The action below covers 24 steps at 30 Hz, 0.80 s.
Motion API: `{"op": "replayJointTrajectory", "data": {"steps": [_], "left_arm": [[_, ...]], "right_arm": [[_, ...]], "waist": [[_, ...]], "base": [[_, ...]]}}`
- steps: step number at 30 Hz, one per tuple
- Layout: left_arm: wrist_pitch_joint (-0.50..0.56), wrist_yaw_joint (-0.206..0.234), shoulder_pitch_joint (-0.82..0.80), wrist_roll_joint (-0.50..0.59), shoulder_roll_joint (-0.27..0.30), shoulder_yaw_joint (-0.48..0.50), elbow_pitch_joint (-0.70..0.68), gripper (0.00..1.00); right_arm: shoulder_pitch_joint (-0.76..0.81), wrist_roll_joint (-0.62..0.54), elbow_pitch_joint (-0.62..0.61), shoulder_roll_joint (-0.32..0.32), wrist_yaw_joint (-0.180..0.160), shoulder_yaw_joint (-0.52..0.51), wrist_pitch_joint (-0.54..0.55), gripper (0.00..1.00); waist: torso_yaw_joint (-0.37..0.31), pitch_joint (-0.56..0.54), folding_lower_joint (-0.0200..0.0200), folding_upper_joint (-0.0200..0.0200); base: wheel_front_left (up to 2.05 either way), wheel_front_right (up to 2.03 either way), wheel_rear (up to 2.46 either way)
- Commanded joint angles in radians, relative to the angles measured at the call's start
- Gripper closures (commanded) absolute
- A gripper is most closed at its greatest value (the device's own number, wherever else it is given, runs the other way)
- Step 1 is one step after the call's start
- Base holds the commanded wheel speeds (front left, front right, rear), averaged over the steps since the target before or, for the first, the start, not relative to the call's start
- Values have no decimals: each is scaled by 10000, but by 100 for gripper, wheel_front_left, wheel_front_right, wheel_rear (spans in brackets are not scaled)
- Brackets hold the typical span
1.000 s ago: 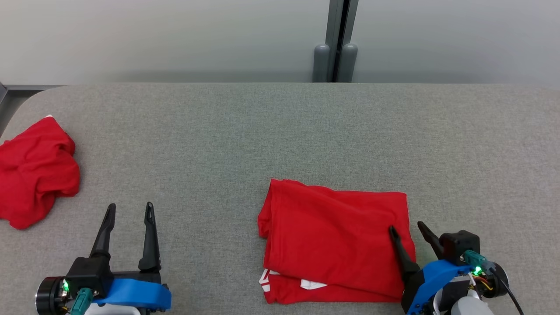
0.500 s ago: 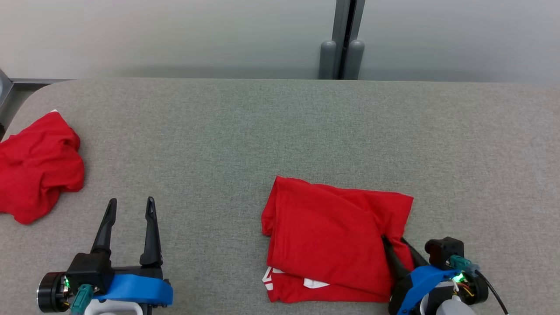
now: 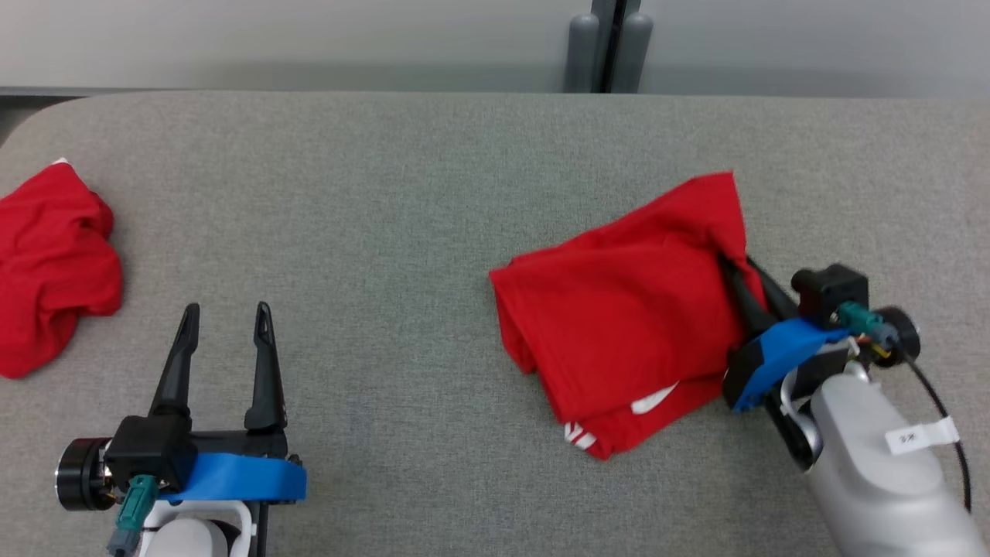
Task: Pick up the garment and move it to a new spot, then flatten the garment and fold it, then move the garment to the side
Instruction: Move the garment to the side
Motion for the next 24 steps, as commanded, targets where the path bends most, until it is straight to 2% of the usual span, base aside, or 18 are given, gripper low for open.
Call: {"op": "replayJointTrajectory", "data": {"steps": [1, 10, 18, 24], "left_arm": [[-47, -38, -302, 115, -2, 16, -179, 0], [-45, -87, -986, 344, 269, 95, -918, 0], [98, -175, -1719, 660, 1087, 194, -1701, 0], [543, -241, -1965, 851, 1472, 57, -2645, 0]], "right_arm": [[-689, -60, -80, -364, -9, 55, -39, 100], [-2855, 148, -357, -1838, -7, 589, 295, 100], [-4165, 749, -484, -2591, -7, 673, 257, 100], [-4649, 1112, -249, -3141, -6, 529, 98, 100]], "waist": [[67, 401, -1, -1], [-797, 1872, -1, -1], [-2712, 3221, -1, -1], [-3579, 3885, -1, -1]], "base": [[0, 0, 0], [0, 0, 0], [0, 0, 0], [0, 0, 0]]}}
